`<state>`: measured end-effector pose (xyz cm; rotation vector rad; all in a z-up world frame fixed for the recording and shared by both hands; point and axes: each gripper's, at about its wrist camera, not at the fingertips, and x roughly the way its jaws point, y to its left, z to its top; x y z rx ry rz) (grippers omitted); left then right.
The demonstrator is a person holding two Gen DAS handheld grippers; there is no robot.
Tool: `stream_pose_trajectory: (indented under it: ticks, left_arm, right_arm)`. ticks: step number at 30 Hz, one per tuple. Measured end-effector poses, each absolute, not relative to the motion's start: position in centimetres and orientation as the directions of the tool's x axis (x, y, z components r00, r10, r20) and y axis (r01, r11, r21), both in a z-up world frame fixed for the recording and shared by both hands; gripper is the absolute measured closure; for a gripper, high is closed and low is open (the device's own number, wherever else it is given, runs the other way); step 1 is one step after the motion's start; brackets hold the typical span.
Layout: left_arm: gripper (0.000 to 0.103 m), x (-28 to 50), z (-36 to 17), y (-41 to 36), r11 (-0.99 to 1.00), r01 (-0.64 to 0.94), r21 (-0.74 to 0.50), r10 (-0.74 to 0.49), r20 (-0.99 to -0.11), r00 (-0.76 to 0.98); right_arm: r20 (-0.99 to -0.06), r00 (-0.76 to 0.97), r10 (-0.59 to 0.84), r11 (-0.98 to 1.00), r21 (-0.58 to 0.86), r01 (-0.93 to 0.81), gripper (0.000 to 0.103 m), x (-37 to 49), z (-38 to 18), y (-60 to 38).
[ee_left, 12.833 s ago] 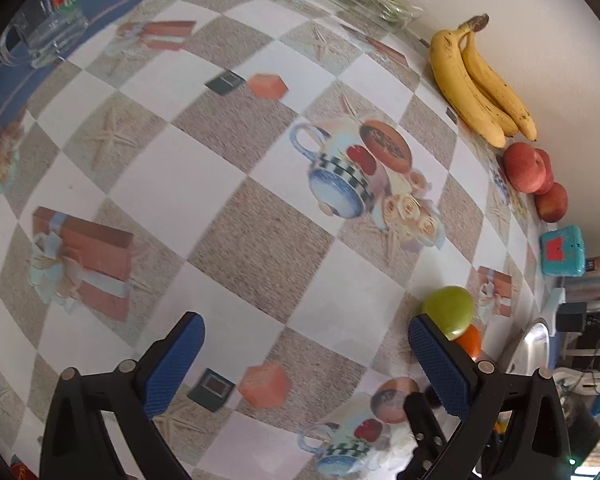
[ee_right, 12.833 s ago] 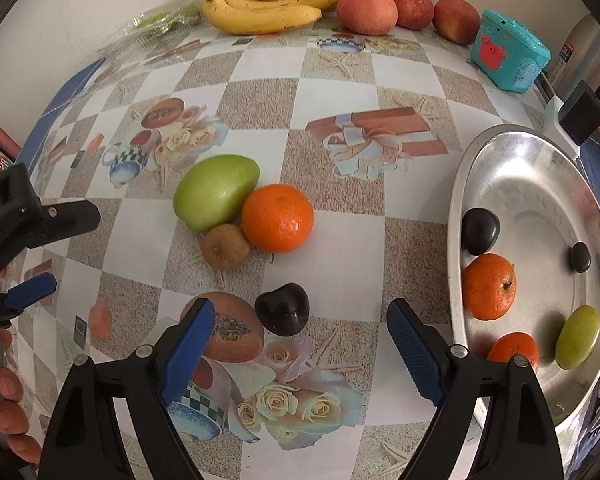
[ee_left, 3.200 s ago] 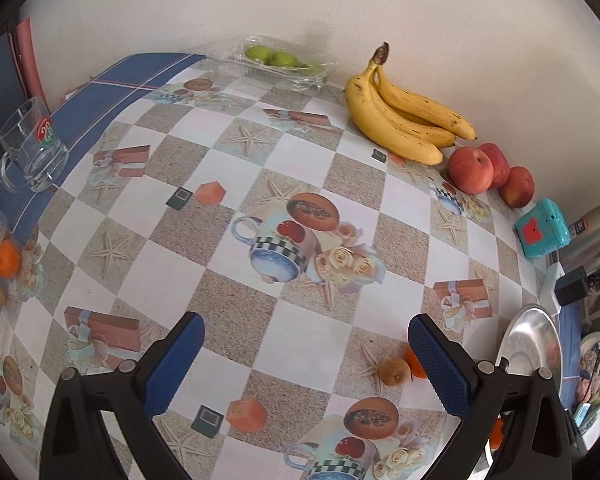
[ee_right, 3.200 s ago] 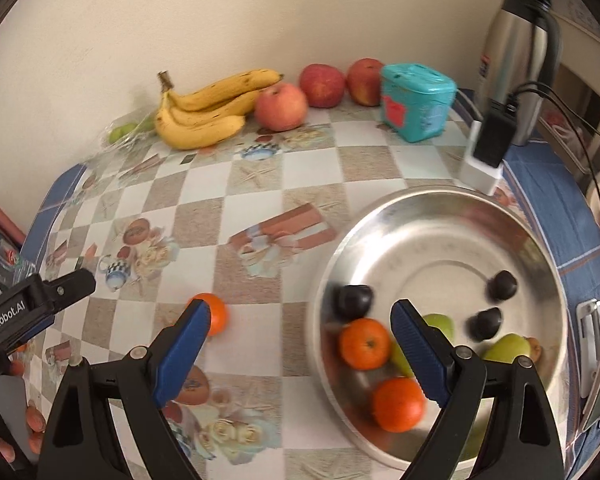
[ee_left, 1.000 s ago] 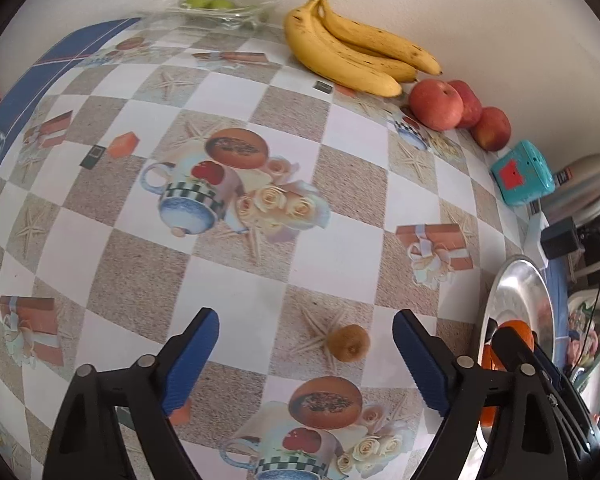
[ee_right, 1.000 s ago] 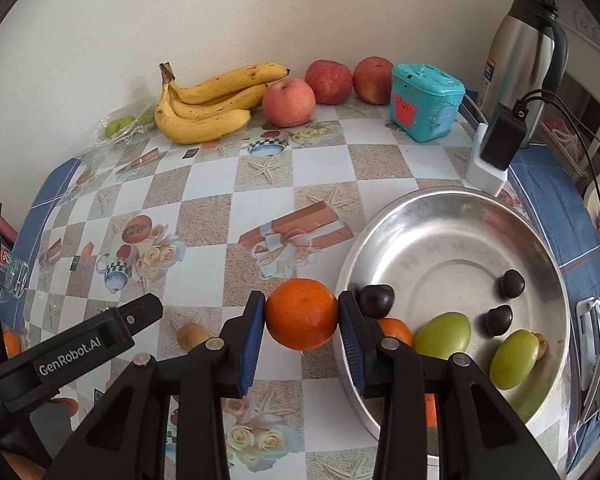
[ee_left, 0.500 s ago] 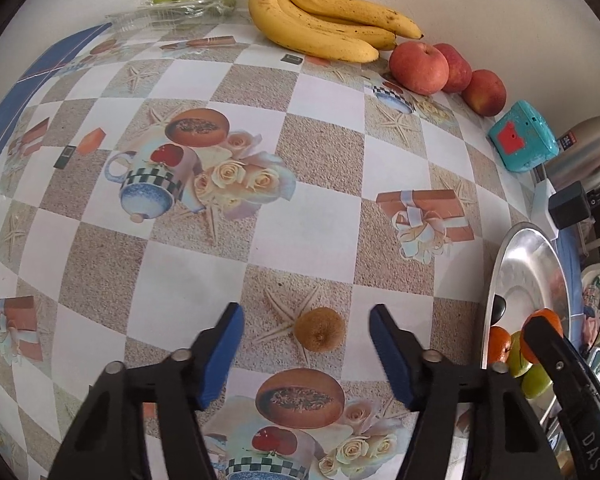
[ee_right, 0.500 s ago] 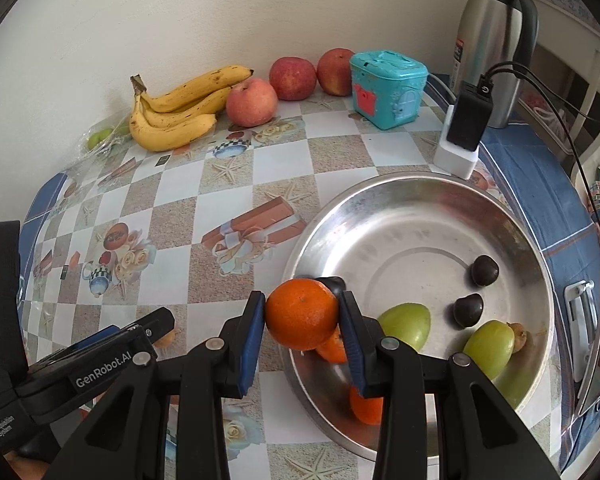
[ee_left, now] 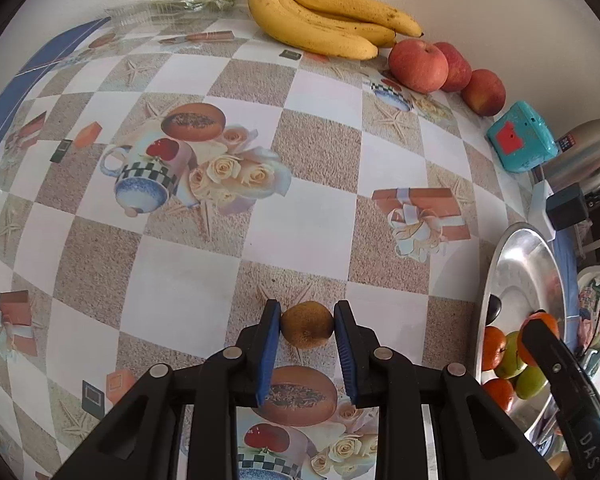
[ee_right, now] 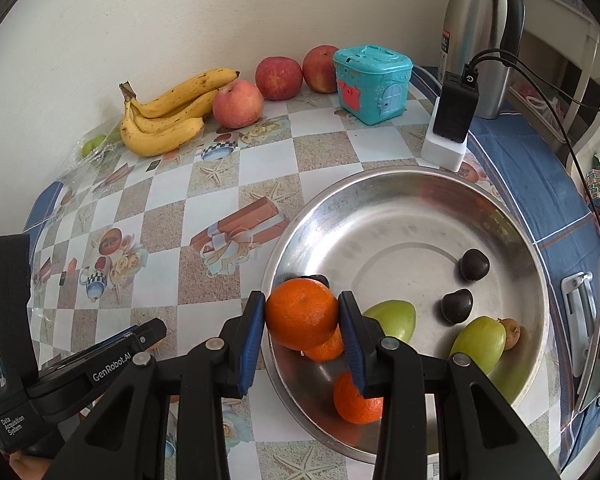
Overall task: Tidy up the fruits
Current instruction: 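Carry the kiwi and the orange over the steel bowl with both tools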
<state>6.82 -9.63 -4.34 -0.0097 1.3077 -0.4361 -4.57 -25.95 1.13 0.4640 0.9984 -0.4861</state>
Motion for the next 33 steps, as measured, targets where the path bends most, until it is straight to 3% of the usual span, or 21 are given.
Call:
stream_pose_trajectory:
  ticks: [19, 33]
  left_arm:
    - [0.074, 3.6, 1.3, -12.7, 0.814, 0.434, -0.386, -0.496, -0.85, 0.174]
    - [0.074, -1.0, 1.9, -17.8, 0.713, 0.592, -0.375, -0.534, -0.838, 0.112]
  right_arm:
    - [-0.871, 0.45, -0.198, 0.727, 0.178, 0.664, 0.064, -7.8, 2.6, -29.2]
    - [-0.872, 0.44, -0.217, 0.67, 0.195, 0.716, 0.064, -11.2, 3.3, -31.6]
